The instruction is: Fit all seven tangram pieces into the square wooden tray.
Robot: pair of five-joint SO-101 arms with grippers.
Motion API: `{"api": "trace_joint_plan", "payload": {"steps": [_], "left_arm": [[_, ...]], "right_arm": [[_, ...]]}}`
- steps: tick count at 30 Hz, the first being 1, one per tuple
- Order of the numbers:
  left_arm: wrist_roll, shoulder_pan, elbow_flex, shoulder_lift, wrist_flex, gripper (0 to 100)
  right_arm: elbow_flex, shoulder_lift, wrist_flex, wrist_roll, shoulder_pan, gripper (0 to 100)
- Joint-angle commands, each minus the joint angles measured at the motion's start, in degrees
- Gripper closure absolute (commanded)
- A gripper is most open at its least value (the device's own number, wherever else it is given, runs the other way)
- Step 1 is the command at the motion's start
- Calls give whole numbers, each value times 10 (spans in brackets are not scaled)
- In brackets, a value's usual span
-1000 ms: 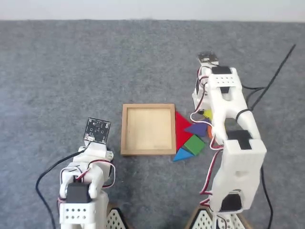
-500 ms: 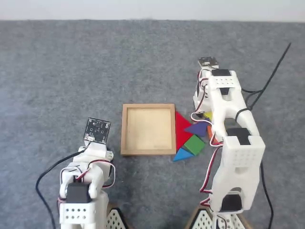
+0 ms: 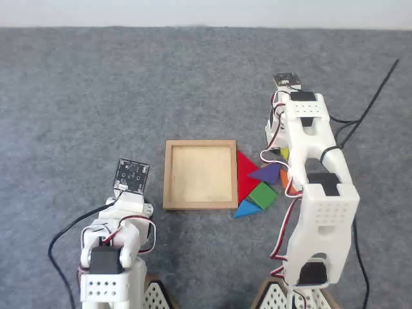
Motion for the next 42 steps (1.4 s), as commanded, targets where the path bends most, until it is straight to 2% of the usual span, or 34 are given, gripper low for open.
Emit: {"api": "trace_joint_plan", "payload": {"steps": [1,3,6,9,12,15,18,26,36,42], "left_arm": [[5,-2,-7,-11,3,987],[5,-2,-7,-11,3,987],[5,-2,-7,-11,3,987],[5,-2,-7,-11,3,987],[5,-2,-7,-11,3,987],[5,-2,-7,-11,3,987],[5,-2,-7,-11,3,987],[5,-2,-7,-11,3,987],[5,-2,-7,-11,3,987],[5,-2,-7,-11,3,987]], "right_arm": [[-15,-73,13,-14,-22,887],[-16,-91,30,-16,-27,876],[-18,-108,34,-25,-29,786],[-32,-103,30,-65,-30,670],[-71,-65,-2,-122,-30,611],[-138,-8,-15,-188,-29,608],[-207,54,-7,-221,-40,608],[-384,205,78,-223,-40,608],[-549,313,164,-224,-20,609],[-622,346,254,-224,-19,745]]}}
